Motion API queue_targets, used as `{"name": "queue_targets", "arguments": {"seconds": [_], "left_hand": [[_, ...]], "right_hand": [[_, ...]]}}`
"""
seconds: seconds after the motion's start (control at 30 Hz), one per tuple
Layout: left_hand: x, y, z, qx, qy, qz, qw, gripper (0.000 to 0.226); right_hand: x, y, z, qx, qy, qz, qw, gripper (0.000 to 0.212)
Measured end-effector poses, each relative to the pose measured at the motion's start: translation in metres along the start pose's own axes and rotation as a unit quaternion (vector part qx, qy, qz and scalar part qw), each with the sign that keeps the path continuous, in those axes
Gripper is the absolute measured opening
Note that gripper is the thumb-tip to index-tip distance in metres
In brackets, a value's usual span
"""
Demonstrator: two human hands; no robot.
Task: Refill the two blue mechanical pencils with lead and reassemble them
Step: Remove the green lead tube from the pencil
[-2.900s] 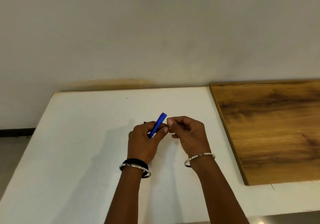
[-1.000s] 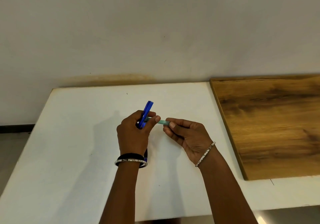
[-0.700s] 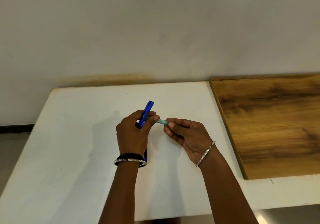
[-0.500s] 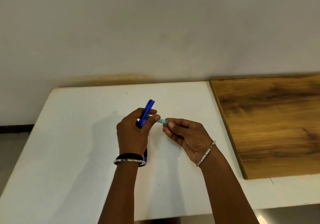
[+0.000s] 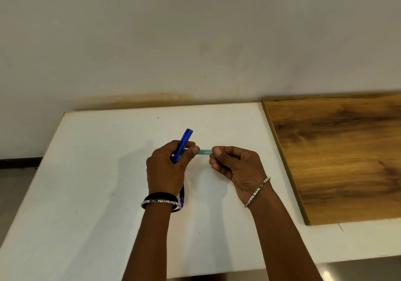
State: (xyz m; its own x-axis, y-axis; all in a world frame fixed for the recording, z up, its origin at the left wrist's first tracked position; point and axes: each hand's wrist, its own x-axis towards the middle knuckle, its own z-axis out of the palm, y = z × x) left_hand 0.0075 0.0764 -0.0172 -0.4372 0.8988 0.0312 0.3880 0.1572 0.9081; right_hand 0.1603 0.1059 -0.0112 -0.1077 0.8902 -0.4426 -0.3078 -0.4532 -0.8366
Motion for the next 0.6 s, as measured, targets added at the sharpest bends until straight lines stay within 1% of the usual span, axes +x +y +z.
{"name": "queue_targets", "arguments": {"seconds": [0.07, 0.23, 0.37, 0.6], "left_hand": [[0.0001, -0.0026, 0.0001, 0.008, -0.017, -0.004, 1.0, 0.01], [-0.0003, -0.0066, -0.001, 0.04, -0.058, -0.014, 0.997, 0.027], [-0.0005, -0.0074, -0.0018, 0.054, -0.07, -0.027, 0.996, 0.02], [-0.0003, -0.0095, -0.0025, 0.084, -0.096, -0.019, 0.992, 0.014]], "right_hand": [[0.0005, -0.0003, 0.0003, -0.01, 0.01, -0.017, 1.0, 0.016], [0.0029, -0.0009, 0.0018, -0.054, 0.032, -0.052, 0.997, 0.013], [0.0056, 0.0007, 0.0019, -0.072, 0.036, -0.072, 0.994, 0.015], [0.0081, 0.0034, 0.0025, -0.096, 0.047, -0.098, 0.989, 0.016]]}}
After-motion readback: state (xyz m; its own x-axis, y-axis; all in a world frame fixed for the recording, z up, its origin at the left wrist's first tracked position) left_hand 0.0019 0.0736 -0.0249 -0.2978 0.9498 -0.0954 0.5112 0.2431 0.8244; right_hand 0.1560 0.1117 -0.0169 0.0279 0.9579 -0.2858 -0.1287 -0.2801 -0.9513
